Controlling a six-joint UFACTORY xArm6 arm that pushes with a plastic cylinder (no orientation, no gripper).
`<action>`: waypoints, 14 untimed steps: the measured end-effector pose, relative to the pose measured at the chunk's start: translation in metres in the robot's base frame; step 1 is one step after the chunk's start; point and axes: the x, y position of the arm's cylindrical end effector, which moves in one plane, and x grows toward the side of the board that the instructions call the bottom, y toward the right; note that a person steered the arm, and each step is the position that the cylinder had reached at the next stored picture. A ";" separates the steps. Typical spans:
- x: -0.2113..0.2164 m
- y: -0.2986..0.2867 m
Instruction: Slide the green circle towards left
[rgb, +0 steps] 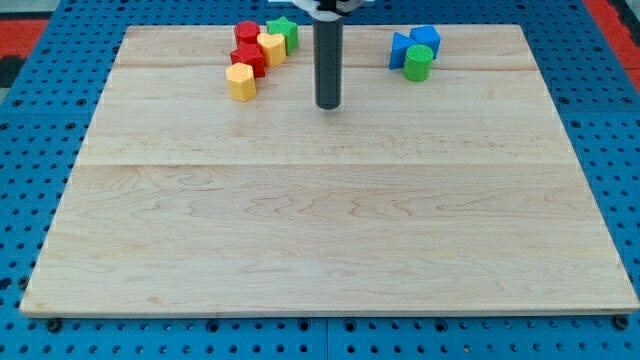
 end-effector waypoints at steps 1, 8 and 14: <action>0.000 0.031; -0.028 0.174; -0.050 0.141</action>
